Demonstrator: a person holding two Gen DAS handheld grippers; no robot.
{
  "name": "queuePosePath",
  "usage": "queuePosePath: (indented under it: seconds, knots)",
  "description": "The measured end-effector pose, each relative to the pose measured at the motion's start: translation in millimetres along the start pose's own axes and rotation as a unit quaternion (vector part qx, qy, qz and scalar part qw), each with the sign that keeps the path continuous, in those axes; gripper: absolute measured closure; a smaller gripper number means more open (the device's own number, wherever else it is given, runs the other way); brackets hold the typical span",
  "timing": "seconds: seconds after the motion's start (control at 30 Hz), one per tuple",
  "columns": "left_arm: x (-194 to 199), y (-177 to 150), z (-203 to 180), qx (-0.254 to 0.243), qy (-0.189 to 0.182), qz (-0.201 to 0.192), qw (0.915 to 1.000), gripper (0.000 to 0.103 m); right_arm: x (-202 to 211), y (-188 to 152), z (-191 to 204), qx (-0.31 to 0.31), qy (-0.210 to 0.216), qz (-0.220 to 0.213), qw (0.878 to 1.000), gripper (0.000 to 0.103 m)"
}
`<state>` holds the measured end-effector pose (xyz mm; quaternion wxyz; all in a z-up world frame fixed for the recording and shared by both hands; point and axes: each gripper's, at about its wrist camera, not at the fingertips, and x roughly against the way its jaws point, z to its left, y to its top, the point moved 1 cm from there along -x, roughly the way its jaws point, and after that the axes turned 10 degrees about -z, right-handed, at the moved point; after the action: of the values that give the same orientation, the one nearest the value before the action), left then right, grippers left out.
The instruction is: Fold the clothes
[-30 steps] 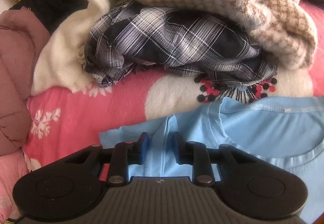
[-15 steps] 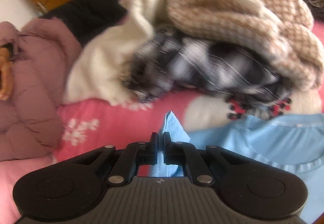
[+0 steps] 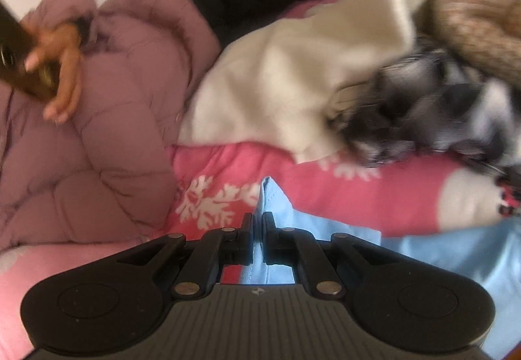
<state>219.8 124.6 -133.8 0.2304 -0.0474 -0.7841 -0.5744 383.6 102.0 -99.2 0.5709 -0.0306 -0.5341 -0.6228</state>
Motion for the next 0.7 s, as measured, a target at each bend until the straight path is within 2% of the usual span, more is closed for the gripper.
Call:
queuePosePath:
  seconds: [0.17, 0.4, 0.7]
  knots:
    - [-8.2, 4.3, 19.4, 0.039, 0.024, 0.01, 0.9989, 0.099, -22.2, -5.6, 8.0, 0.017, -0.001, 0.006, 1.0, 0.098]
    - [-16.4, 11.0, 43.7, 0.079, 0.062, 0.022, 0.9946, 0.099, -37.4, -1.3, 14.4, 0.029, 0.02, -0.008, 0.999, 0.098]
    - [-26.3, 5.5, 51.4, 0.068, 0.11, 0.052, 0.9902, 0.097, -70.8, -6.6, 14.6, 0.014, 0.025, -0.006, 1.0, 0.098]
